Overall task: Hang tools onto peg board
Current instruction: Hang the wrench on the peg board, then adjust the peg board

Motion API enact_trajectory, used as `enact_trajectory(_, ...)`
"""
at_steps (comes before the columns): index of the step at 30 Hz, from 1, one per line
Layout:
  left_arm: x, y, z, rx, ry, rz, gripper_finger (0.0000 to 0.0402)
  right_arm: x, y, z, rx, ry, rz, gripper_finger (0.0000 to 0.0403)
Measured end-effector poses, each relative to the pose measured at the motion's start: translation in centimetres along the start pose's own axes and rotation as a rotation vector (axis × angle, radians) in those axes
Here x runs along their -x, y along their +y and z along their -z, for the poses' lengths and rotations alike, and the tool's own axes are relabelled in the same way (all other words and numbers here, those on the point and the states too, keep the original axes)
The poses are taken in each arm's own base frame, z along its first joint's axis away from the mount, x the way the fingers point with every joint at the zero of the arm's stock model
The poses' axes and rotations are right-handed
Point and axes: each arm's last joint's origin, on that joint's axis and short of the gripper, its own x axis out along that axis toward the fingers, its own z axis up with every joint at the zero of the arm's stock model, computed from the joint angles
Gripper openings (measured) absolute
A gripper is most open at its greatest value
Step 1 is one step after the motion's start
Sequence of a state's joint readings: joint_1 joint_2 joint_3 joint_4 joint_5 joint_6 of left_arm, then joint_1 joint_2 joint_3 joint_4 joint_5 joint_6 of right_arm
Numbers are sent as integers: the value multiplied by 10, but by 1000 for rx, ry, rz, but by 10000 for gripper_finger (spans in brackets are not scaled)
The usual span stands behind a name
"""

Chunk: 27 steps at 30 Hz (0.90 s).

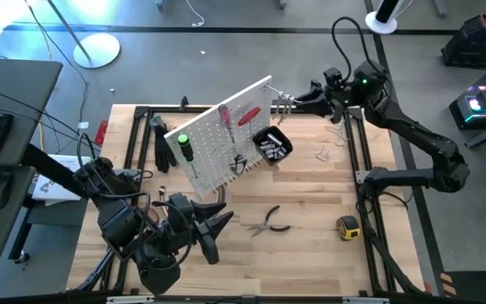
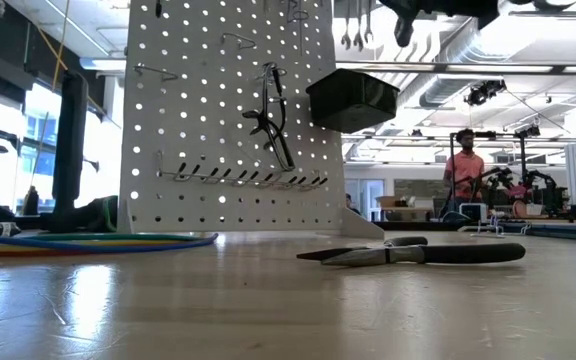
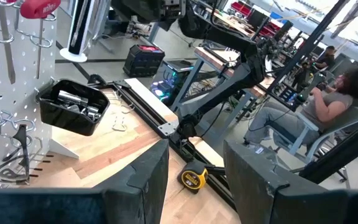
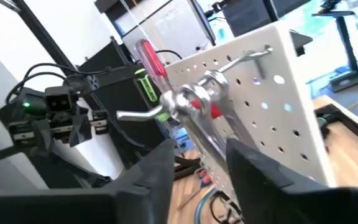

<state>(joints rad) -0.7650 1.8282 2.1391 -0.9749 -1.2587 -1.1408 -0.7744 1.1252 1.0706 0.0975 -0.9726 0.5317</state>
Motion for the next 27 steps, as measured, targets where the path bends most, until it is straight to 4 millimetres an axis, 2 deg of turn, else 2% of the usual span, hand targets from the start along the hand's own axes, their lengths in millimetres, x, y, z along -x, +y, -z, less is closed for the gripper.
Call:
enact_trajectory(4,1,0,-1,-11,1,2,145,15,4,2,-11,27,26,167)
enact_trajectory(8,8,2,-6,-34,-19,6,145,31,14,12,-60,103,21,172)
enact_trajectory(16,16,10,-26,-66,-29,12,145,62,51,48,-138,253,129,172)
enact_trajectory(21,15,14,-27,-57,113,70,145,73,78,71,-209,362,197,172)
enact_trajectory(27,24,25,-7,-46,348,49,145,85,106,84,-269,369,275,172)
